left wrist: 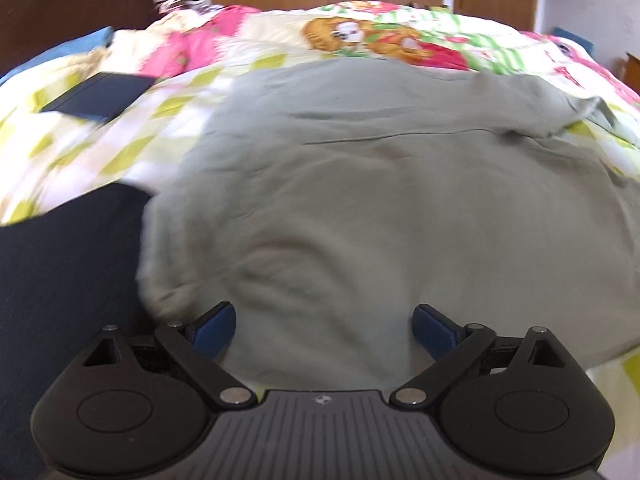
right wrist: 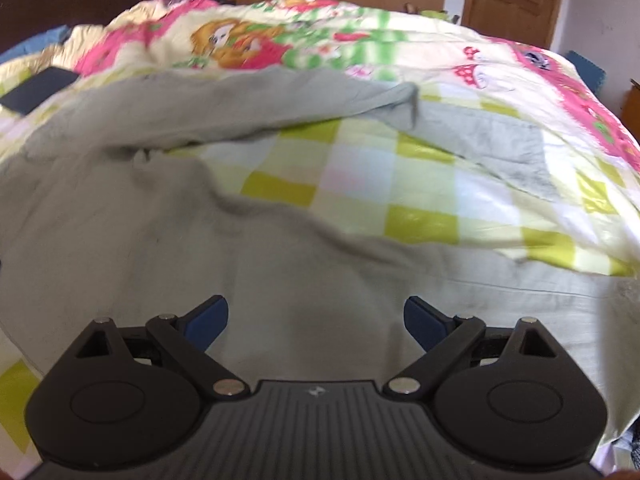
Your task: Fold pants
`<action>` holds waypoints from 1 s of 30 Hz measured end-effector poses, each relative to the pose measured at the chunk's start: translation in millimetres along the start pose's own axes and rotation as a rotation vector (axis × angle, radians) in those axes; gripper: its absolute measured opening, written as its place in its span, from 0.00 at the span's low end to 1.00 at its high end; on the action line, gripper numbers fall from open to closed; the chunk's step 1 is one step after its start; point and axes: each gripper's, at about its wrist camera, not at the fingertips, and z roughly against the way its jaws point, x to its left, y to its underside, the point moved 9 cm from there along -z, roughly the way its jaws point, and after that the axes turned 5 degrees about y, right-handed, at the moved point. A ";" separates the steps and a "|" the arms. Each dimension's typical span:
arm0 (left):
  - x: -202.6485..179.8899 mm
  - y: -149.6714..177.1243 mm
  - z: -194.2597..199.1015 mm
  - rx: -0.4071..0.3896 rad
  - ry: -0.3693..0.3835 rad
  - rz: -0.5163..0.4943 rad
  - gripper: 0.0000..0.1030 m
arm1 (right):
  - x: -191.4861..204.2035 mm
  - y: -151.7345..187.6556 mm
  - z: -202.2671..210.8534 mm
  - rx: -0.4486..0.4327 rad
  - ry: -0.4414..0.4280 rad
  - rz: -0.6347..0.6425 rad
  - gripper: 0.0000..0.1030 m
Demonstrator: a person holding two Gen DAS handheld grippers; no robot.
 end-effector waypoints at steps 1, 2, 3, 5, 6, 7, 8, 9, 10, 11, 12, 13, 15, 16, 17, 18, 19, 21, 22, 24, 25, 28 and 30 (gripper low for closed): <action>6.0 2.1 3.4 0.002 0.005 0.007 1.00 | 4.3 0.6 0.1 0.001 -0.002 0.015 0.92; 9.8 1.5 6.6 0.006 0.028 0.018 1.00 | 8.4 -2.2 1.0 -0.007 -0.006 0.033 0.92; 11.4 -2.1 10.2 0.007 0.043 0.023 1.00 | 13.2 -7.4 1.9 -0.021 -0.008 0.058 0.92; 10.9 -21.7 20.9 -0.047 0.060 -0.015 1.00 | 27.1 -26.3 0.8 -0.058 -0.028 0.112 0.92; 10.6 -34.3 25.4 -0.080 0.059 -0.049 1.00 | 34.4 -37.8 -2.5 -0.070 -0.046 0.134 0.92; 10.7 -49.7 28.2 -0.111 0.054 -0.080 1.00 | 43.7 -52.5 -7.5 -0.080 -0.070 0.161 0.92; 11.5 -65.8 28.4 -0.136 0.053 -0.114 1.00 | 52.5 -69.9 -14.5 -0.094 -0.090 0.187 0.92; 12.9 -84.5 24.8 -0.156 0.049 -0.154 1.00 | 60.7 -89.8 -22.5 -0.115 -0.105 0.213 0.92; 15.6 -102.4 17.8 -0.169 0.034 -0.195 1.00 | 68.3 -110.2 -31.5 -0.139 -0.117 0.241 0.92; 20.5 -119.8 7.7 -0.175 0.012 -0.232 1.00 | 76.5 -132.2 -42.1 -0.156 -0.126 0.272 0.92; 26.7 -136.7 -5.3 -0.174 -0.005 -0.256 1.00 | 83.8 -152.8 -55.0 -0.155 -0.130 0.304 0.92; 33.1 -152.6 -19.0 -0.168 -0.012 -0.267 1.00 | 89.6 -171.9 -67.6 -0.153 -0.128 0.328 0.92; 46.4 -179.6 -49.5 -0.138 -0.002 -0.262 1.00 | 101.6 -210.0 -93.4 -0.159 -0.118 0.381 0.91; 52.9 -190.9 -63.3 -0.121 0.002 -0.253 0.95 | 105.3 -224.8 -103.3 -0.158 -0.113 0.399 0.91; 59.0 -199.6 -76.2 -0.102 0.012 -0.248 0.81 | 108.4 -237.0 -113.8 -0.144 -0.116 0.404 0.89; 64.3 -206.6 -88.9 -0.076 0.018 -0.244 0.68 | 110.9 -247.3 -121.5 -0.135 -0.127 0.401 0.89; 68.8 -210.5 -101.5 -0.053 0.018 -0.238 0.63 | 112.8 -254.7 -130.3 -0.123 -0.148 0.398 0.89; 77.4 -216.1 -123.2 -0.019 0.007 -0.231 0.54 | 116.3 -261.3 -148.0 -0.077 -0.154 0.411 0.89; 79.7 -218.3 -131.7 -0.001 0.013 -0.231 0.54 | 118.1 -262.4 -157.1 -0.058 -0.145 0.436 0.89; 82.3 -221.5 -141.6 0.008 0.051 -0.213 0.53 | 120.6 -257.0 -173.2 -0.004 -0.151 0.478 0.89; 82.7 -224.6 -144.7 0.005 0.079 -0.197 0.53 | 120.3 -253.7 -180.8 0.016 -0.145 0.491 0.89; 90.1 -231.1 -155.4 0.009 0.089 -0.177 0.53 | 114.6 -237.7 -202.6 0.087 -0.145 0.487 0.89; 96.6 -229.8 -169.9 0.064 0.103 -0.148 0.59 | 110.4 -233.5 -206.6 0.090 -0.169 0.450 0.89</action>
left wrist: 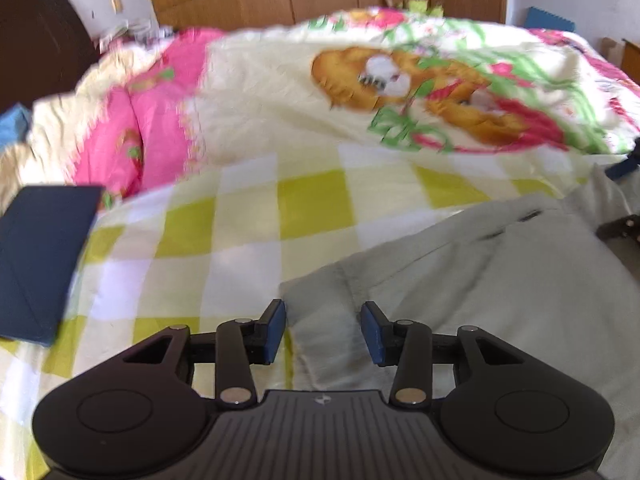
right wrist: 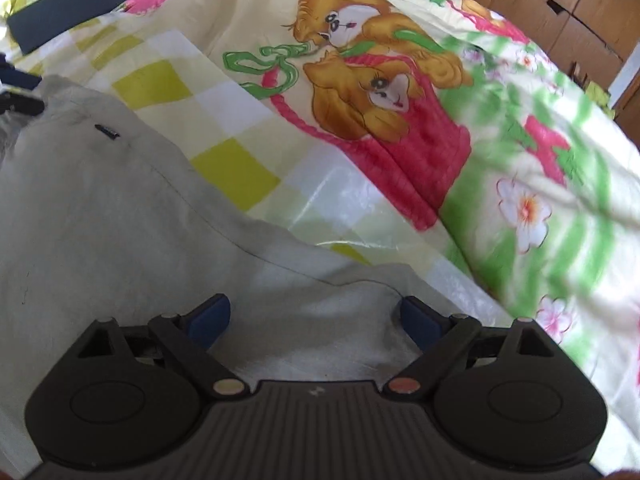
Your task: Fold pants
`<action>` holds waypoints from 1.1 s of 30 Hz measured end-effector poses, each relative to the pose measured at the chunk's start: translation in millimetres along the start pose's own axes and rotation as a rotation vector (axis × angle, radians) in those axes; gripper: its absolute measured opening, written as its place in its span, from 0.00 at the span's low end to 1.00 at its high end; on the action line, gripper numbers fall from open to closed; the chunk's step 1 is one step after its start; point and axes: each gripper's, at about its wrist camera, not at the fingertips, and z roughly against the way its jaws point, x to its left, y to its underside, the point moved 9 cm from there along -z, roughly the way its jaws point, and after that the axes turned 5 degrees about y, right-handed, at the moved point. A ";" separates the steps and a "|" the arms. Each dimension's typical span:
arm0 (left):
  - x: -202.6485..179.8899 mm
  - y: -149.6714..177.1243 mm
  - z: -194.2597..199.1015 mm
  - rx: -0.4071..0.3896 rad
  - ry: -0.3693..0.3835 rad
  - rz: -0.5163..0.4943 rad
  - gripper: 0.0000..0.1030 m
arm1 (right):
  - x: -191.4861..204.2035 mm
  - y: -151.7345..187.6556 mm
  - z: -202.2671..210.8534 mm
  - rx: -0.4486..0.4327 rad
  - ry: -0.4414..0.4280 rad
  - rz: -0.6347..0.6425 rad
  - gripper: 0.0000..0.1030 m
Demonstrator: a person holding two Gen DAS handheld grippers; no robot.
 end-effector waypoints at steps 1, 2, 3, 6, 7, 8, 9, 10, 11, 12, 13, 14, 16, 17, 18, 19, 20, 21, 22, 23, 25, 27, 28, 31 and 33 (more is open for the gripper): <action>3.2 1.6 -7.0 0.032 0.017 0.030 0.60 | -2.1 0.9 -0.5 -0.002 -0.009 -0.022 0.89; 6.1 1.9 -11.2 0.041 0.021 0.051 0.64 | -4.2 1.2 -0.6 -0.003 -0.015 -0.045 0.87; 8.3 0.9 -13.3 0.040 0.018 0.064 0.68 | -5.2 2.0 -0.4 -0.002 -0.025 -0.063 0.84; 17.1 -4.2 -14.9 0.017 0.010 0.156 0.66 | -4.2 2.9 4.4 -0.005 -0.039 -0.085 0.58; 19.0 -5.3 -17.7 0.020 0.015 0.169 0.65 | -3.7 2.1 7.7 -0.010 -0.027 -0.081 0.41; 17.5 -5.3 -20.3 0.028 0.014 0.169 0.59 | -5.8 1.4 9.9 -0.013 -0.009 -0.082 0.24; 13.5 -5.0 -21.8 0.030 0.016 0.160 0.49 | -9.2 0.7 12.1 -0.016 0.004 -0.092 0.18; 8.3 -5.0 -21.8 0.028 0.008 0.143 0.45 | -11.7 -0.6 14.3 -0.016 -0.001 -0.107 0.10; 2.9 -5.5 -20.1 0.019 -0.007 0.116 0.38 | -14.4 -0.8 17.8 -0.019 -0.007 -0.120 0.04; -2.0 -5.4 -17.9 0.011 -0.025 0.087 0.35 | -17.2 -1.1 22.7 -0.026 -0.008 -0.124 0.03; -4.6 -7.0 -16.4 0.004 -0.041 0.062 0.34 | -18.6 -1.0 28.7 -0.035 -0.008 -0.120 0.03; -7.5 -7.0 -12.7 -0.001 -0.049 0.049 0.31 | -20.1 -1.0 34.6 -0.046 -0.005 -0.113 0.03; -13.1 -7.4 -0.2 -0.027 -0.034 0.037 0.29 | -22.3 0.2 48.6 -0.067 -0.004 -0.113 0.02; -15.6 -6.4 10.8 -0.054 -0.021 0.040 0.29 | -22.0 1.6 58.1 -0.082 -0.010 -0.121 0.02; -17.6 -4.8 23.8 -0.082 -0.004 0.042 0.29 | -21.5 4.2 68.8 -0.102 -0.021 -0.126 0.02; -20.1 -2.3 38.9 -0.111 0.014 0.044 0.29 | -18.6 8.2 81.6 -0.123 -0.031 -0.128 0.02; -22.6 1.5 55.6 -0.140 0.032 0.040 0.29 | -15.3 13.2 95.3 -0.143 -0.040 -0.125 0.02; -24.5 5.7 72.6 -0.167 0.046 0.038 0.28 | -11.3 18.9 109.1 -0.163 -0.049 -0.125 0.02; -26.7 10.2 91.0 -0.196 0.064 0.043 0.28 | -6.9 26.3 125.7 -0.183 -0.056 -0.136 0.02; -29.3 16.0 110.4 -0.228 0.090 0.052 0.28 | -1.5 35.0 145.0 -0.208 -0.068 -0.157 0.03; -36.1 33.5 148.1 -0.286 0.145 0.082 0.28 | 11.3 57.0 184.6 -0.258 -0.107 -0.195 0.03; -47.1 59.6 179.4 -0.310 0.189 0.090 0.28 | 28.9 85.0 218.2 -0.274 -0.115 -0.208 0.03; -54.8 76.2 192.5 -0.310 0.205 0.086 0.29 | 40.3 100.5 232.0 -0.271 -0.117 -0.201 0.03; -80.2 133.4 218.9 -0.268 0.234 0.072 0.29 | 80.5 152.6 256.7 -0.208 -0.161 -0.194 0.02; -89.8 171.9 227.1 -0.237 0.235 0.091 0.29 | 110.2 189.9 253.2 -0.121 -0.194 -0.203 0.03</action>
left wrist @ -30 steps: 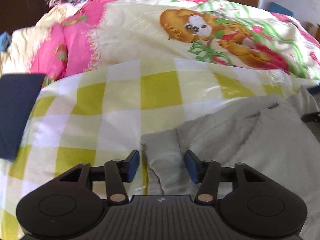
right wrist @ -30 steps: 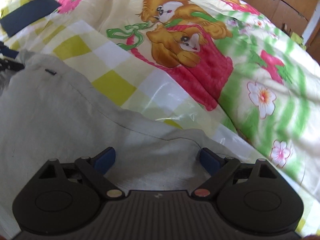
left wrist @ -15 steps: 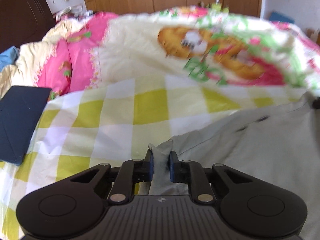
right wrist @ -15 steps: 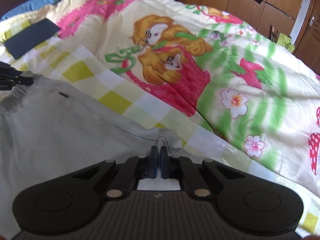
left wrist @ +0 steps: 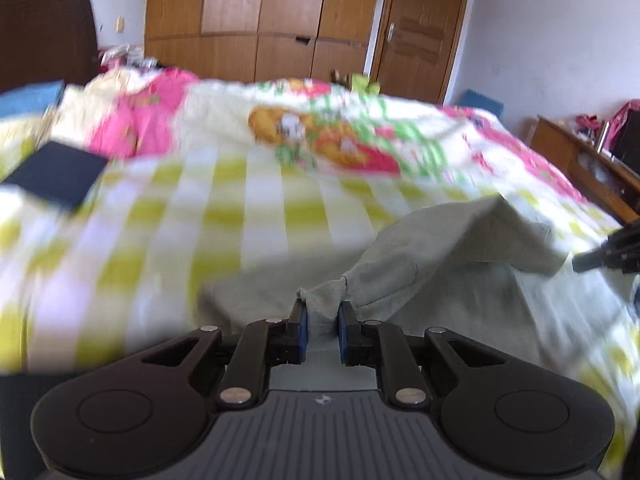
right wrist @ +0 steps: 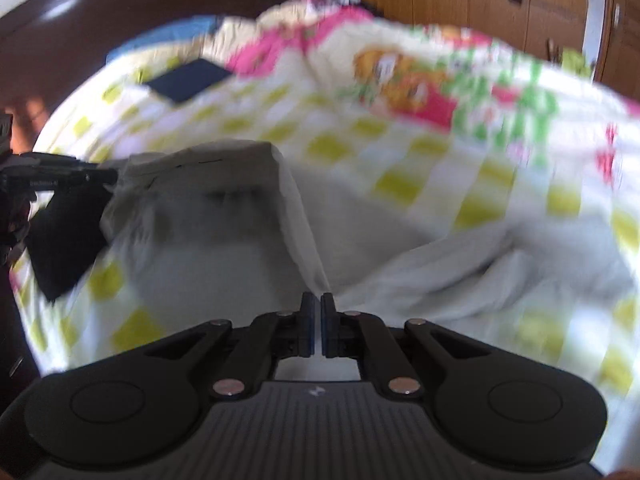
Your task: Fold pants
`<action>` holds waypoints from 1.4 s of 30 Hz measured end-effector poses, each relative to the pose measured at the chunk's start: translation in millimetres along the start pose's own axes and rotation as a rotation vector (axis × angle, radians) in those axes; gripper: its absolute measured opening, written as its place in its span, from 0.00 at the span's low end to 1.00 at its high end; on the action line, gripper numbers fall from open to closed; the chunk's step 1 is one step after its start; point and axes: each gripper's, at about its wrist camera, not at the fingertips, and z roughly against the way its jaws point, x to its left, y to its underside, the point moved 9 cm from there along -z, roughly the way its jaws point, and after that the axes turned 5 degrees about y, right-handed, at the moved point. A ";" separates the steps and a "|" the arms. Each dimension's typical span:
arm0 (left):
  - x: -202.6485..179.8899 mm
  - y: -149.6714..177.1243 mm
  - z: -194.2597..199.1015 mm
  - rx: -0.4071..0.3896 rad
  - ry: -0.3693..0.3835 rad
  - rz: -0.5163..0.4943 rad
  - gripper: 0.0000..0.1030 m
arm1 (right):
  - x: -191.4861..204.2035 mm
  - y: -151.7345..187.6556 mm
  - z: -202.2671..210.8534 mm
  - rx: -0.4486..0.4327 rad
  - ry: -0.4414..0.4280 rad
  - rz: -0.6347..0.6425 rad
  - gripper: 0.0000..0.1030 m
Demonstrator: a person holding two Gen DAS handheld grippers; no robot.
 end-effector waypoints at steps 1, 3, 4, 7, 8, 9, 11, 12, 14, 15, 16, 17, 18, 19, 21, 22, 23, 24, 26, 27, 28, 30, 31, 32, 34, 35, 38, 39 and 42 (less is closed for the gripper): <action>-1.5 17.1 5.2 0.010 -0.003 0.019 0.29 | 9.1 19.8 -6.5 0.042 -0.011 -0.009 0.03; 5.6 44.8 10.9 0.018 -0.040 0.070 0.29 | 25.4 50.3 -20.9 0.114 -0.001 0.013 0.03; 9.0 56.3 12.9 0.014 -0.048 0.099 0.29 | 32.1 60.8 -26.9 0.139 0.011 0.033 0.03; 18.9 71.1 17.1 -0.011 -0.102 0.121 0.29 | 44.6 69.8 -30.5 0.140 0.101 0.116 0.07; 19.6 69.1 18.0 -0.025 -0.103 0.115 0.30 | 49.7 64.5 -26.7 0.102 0.121 0.162 0.08; 20.2 66.5 16.5 -0.033 -0.117 0.093 0.30 | 53.9 57.0 -25.7 0.069 0.149 0.215 0.12; 19.1 57.2 11.3 -0.039 -0.138 0.024 0.31 | 62.5 40.4 -29.7 0.020 0.193 0.317 0.32; 19.1 50.4 8.6 -0.045 -0.143 -0.002 0.31 | 68.3 31.6 -33.2 -0.021 0.208 0.376 0.37; 19.3 39.5 8.6 -0.054 -0.159 -0.051 0.31 | 83.5 15.1 -44.5 -0.082 0.233 0.522 0.59; 20.0 34.0 11.2 -0.061 -0.165 -0.070 0.31 | 92.1 11.9 -47.9 -0.111 0.237 0.584 0.63; 21.2 29.1 13.3 -0.069 -0.167 -0.080 0.31 | 97.0 5.6 -56.0 -0.141 0.228 0.635 0.64; 24.0 25.0 14.1 -0.074 -0.167 -0.083 0.31 | 103.2 -0.3 -65.8 -0.158 0.225 0.674 0.63; 27.5 22.7 13.6 -0.071 -0.170 -0.080 0.31 | 106.2 -4.7 -79.0 -0.149 0.243 0.708 0.61; 30.4 21.0 12.1 -0.066 -0.173 -0.080 0.31 | 105.7 -8.8 -91.6 -0.126 0.266 0.733 0.46; 33.4 18.2 8.5 -0.057 -0.175 -0.090 0.31 | 98.6 -19.3 -109.9 -0.035 0.279 0.689 0.02; 33.3 15.7 8.9 -0.061 -0.172 -0.097 0.31 | 94.7 -27.0 -107.1 -0.009 0.256 0.621 0.00; 32.5 12.1 11.8 -0.076 -0.165 -0.104 0.31 | 93.9 -36.8 -93.4 -0.024 0.235 0.557 0.00; 30.8 7.0 15.7 -0.098 -0.162 -0.114 0.31 | 93.6 -44.7 -75.2 -0.056 0.232 0.521 0.00; 29.5 -2.1 28.4 -0.161 -0.157 -0.124 0.31 | 98.6 -54.7 -33.8 -0.136 0.222 0.474 0.01; 30.2 -4.3 33.2 -0.190 -0.141 -0.101 0.31 | 102.0 -55.3 -19.9 -0.162 0.218 0.462 0.01; 31.3 -2.3 35.6 -0.205 -0.133 -0.084 0.31 | 106.3 -52.6 -12.7 -0.171 0.213 0.458 0.01; 31.6 14.2 28.6 -0.173 -0.153 -0.103 0.32 | 116.9 -31.8 -23.1 -0.118 0.163 0.463 0.01; 32.5 27.6 20.6 -0.127 -0.173 -0.119 0.32 | 123.0 -16.7 -38.0 -0.063 0.144 0.498 0.01; 34.0 42.1 12.3 -0.076 -0.193 -0.126 0.32 | 127.1 -4.0 -55.4 -0.029 0.156 0.539 0.02; 37.3 65.3 2.7 -0.013 -0.233 -0.141 0.32 | 131.5 16.3 -83.3 0.018 0.182 0.579 0.03; 37.3 71.2 2.8 -0.009 -0.250 -0.151 0.34 | 132.4 22.2 -91.8 0.042 0.191 0.587 0.04; 39.6 68.8 7.0 -0.007 -0.274 -0.152 0.36 | 137.7 12.0 -89.7 -0.005 0.206 0.602 0.16; 39.6 64.0 6.3 -0.009 -0.284 -0.173 0.36 | 137.5 5.2 -88.8 -0.020 0.207 0.594 0.22; 41.4 46.5 3.3 -0.017 -0.327 -0.236 0.35 | 137.2 -11.5 -93.5 -0.041 0.227 0.604 0.32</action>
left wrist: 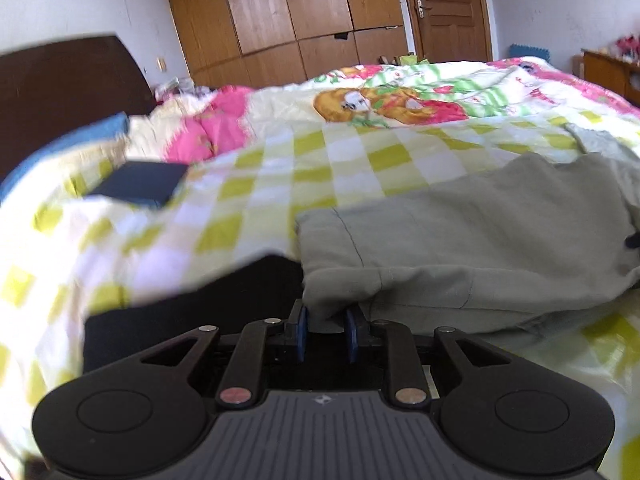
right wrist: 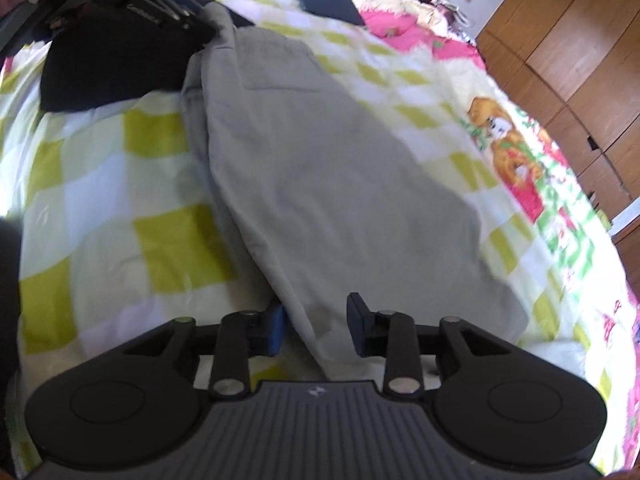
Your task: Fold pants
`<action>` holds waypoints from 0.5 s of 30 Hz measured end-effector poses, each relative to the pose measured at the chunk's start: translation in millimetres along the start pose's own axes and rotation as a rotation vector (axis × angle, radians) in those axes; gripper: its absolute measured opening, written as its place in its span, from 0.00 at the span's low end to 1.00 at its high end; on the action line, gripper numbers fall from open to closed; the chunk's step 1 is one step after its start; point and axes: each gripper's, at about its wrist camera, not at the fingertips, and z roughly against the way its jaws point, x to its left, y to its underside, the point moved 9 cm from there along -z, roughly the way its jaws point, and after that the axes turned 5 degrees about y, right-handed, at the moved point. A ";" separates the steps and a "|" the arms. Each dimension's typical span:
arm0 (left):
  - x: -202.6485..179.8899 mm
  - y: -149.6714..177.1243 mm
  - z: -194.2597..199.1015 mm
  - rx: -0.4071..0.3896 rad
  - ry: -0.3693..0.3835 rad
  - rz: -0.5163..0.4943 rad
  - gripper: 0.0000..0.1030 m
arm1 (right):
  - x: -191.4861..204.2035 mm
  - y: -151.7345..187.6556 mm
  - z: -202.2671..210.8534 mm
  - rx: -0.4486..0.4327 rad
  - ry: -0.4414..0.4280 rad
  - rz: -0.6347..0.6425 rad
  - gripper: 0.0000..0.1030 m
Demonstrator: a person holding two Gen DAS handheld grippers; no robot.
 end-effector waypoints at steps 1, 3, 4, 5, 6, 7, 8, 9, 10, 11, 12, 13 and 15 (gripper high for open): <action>0.6 -3.7 0.1 0.000 -0.012 -0.024 0.35 | -1.2 -2.3 -2.7 0.013 -0.002 0.009 0.32; 2.7 -1.0 3.9 0.022 -0.025 -0.066 0.35 | 2.6 3.7 -3.6 0.022 -0.021 0.033 0.32; 3.7 4.5 7.5 0.039 -0.020 -0.070 0.35 | 4.6 7.0 -3.9 0.027 -0.024 0.052 0.31; 4.7 11.2 12.1 0.055 -0.019 -0.070 0.35 | 10.5 19.9 4.7 0.030 -0.013 0.062 0.32; 6.0 17.9 17.1 0.066 -0.029 -0.069 0.35 | 12.4 28.3 9.0 0.033 -0.002 0.061 0.32; 7.3 22.3 22.0 0.070 -0.040 -0.060 0.35 | 11.4 32.5 7.8 0.041 0.005 0.054 0.32; 8.4 24.7 26.6 0.066 -0.042 -0.037 0.35 | 10.2 37.3 8.8 0.051 0.011 0.047 0.32; 9.2 24.1 31.9 0.051 -0.043 -0.011 0.35 | 7.2 40.7 10.7 0.057 0.016 0.036 0.34; 8.6 20.8 37.1 0.027 -0.043 0.011 0.35 | 4.0 43.9 14.1 0.060 0.015 0.018 0.39; 6.3 15.0 42.0 -0.001 -0.041 0.026 0.35 | 0.8 47.0 18.1 0.064 0.008 -0.002 0.44; 1.3 6.8 47.6 -0.036 -0.036 0.032 0.35 | -3.6 50.0 21.9 0.068 0.000 -0.029 0.47; -6.0 -3.5 52.4 -0.076 -0.027 0.031 0.35 | -9.6 53.5 26.3 0.070 -0.002 -0.065 0.50; -28.1 -24.4 57.4 -0.141 0.020 0.016 0.35 | -27.5 63.3 35.7 0.076 0.010 -0.164 0.50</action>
